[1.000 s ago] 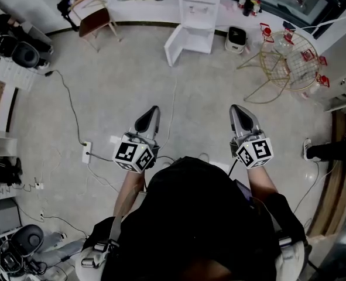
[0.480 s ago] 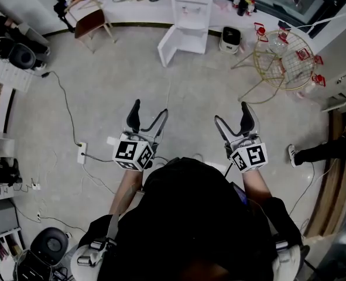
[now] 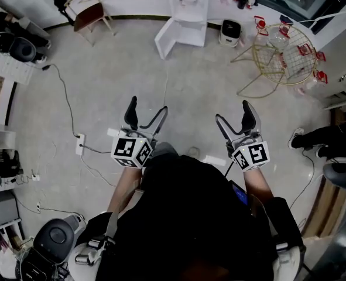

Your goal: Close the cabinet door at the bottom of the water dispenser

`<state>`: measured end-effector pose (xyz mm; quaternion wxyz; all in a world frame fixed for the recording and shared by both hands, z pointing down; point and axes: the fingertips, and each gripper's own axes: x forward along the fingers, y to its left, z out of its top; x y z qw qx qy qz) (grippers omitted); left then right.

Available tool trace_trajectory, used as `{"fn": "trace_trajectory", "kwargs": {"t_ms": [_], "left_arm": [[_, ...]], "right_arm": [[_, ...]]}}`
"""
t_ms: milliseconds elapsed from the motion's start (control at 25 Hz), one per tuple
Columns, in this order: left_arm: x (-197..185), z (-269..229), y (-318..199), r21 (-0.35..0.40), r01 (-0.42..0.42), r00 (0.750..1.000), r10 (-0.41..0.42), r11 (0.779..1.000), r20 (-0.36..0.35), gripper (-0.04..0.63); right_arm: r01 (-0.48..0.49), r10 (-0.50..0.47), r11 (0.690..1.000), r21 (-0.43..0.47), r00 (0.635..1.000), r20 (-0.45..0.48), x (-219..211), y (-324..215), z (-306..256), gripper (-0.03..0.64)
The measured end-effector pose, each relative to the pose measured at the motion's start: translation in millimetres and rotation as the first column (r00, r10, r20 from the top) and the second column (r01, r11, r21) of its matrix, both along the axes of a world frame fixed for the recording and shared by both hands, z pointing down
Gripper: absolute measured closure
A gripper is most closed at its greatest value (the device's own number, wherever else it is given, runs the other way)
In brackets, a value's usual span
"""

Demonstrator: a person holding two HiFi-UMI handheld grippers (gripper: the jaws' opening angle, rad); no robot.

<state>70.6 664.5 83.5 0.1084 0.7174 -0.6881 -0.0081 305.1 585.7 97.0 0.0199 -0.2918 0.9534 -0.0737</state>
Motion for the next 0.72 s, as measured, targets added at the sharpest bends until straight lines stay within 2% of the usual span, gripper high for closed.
{"fn": "trace_trajectory", "kwargs": {"t_ms": [400,560,720], "left_arm": [[-7,19,-36,-0.031,-0.047,0.999,0.047,0.998,-0.009,0.147],[-27,26,-73,-0.034,-0.082,0.997,0.081,0.996,-0.017,0.147],[-55,27,-116,-0.018,-0.094,0.995,0.094,0.995,-0.019,0.147]], "right_arm": [[-0.025,0.025,0.999,-0.029,1.0,-0.003,-10,-29,12,0.19],[-0.041,0.041,0.999,0.0,0.998,-0.042,-30,-55,10,0.192],[-0.082,0.082,0.997,0.011,0.996,-0.042,-51,-94,5,0.192]]}}
